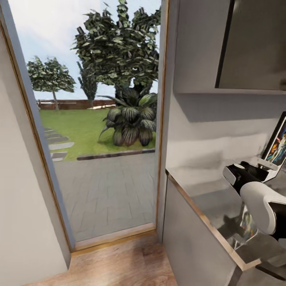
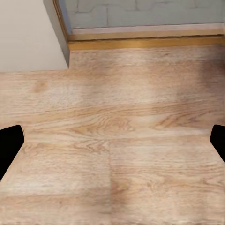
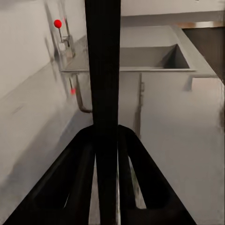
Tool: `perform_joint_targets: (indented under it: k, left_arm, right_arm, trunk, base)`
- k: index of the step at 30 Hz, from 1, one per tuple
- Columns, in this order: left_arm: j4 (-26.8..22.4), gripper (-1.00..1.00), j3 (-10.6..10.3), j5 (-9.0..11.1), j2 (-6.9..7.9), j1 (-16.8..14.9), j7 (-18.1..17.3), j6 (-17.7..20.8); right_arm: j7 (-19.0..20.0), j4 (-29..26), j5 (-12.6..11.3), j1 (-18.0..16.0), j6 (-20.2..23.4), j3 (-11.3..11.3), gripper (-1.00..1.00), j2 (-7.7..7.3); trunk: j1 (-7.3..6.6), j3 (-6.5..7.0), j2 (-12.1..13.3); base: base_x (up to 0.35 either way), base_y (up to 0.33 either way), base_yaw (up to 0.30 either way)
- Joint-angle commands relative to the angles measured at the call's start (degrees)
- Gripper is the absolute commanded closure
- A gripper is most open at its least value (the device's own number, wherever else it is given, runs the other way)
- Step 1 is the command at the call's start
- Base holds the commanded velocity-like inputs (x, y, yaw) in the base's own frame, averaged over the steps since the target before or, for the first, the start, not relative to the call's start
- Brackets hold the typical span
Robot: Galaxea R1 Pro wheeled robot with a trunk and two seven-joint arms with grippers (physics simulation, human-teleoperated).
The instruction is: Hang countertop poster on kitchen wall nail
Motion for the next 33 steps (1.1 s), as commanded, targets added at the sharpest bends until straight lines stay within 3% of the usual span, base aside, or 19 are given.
perform_joint_targets:
  k: [1, 3, 12, 19, 25, 28, 33]
  left_arm:
    - [0.0, -1.00, 0.2, 0.0, -0.03, 0.0, -0.4, -0.1]
    - [0.0, -1.00, 0.2, 0.0, -0.03, 0.0, -0.4, -0.1]
    - [0.0, -1.00, 0.2, 0.0, 0.05, 0.0, -0.4, -0.1]
    - [0.3, -1.00, 0.2, 0.0, 0.06, 0.0, -0.4, -1.2]
    - [0.4, -1.00, 0.2, 0.0, 0.06, 0.0, -0.4, -1.9]
    - [0.4, -1.00, 0.2, 0.0, 0.06, 0.0, -0.4, -2.0]
    - [0.4, -1.00, 0.2, 0.0, 0.06, 0.0, -0.4, -2.1]
  right_arm:
    - [0.1, 0.0, -0.6, 0.0, -0.6, 0.2, 1.00, 0.03]
    - [0.1, -0.1, -0.5, 0.0, -0.6, 0.2, 1.00, 0.24]
    - [7.5, -0.6, -0.3, 2.6, -0.8, 0.5, 1.00, 1.37]
    - [19.2, -3.6, -0.1, 5.2, -2.8, 0.6, 1.00, 1.34]
    - [29.4, -15.1, -0.1, 11.1, -3.0, 0.6, 1.00, 1.25]
    - [35.2, -23.7, -0.2, 15.4, 1.1, 0.6, 1.00, 1.32]
    - [41.8, -30.9, -0.2, 19.6, 5.3, 0.6, 1.00, 1.39]
  trunk:
    - [-0.04, -0.05, 0.0]
    - [-0.04, -0.05, 0.0]
    - [-0.04, -0.05, 0.0]
    - [-0.04, -0.05, 0.0]
    - [-0.04, -0.05, 0.0]
    - [-0.04, -0.05, 0.0]
    - [-0.04, -0.05, 0.0]
  base:
    - [-0.339, 0.000, 0.000]
    - [-0.296, 0.000, 0.000]
    - [-0.131, 0.000, 0.000]
    - [-0.236, 0.000, 0.000]
    - [-0.045, 0.000, 0.000]
    - [-0.124, 0.000, 0.000]
    - [-0.269, 0.000, 0.000]
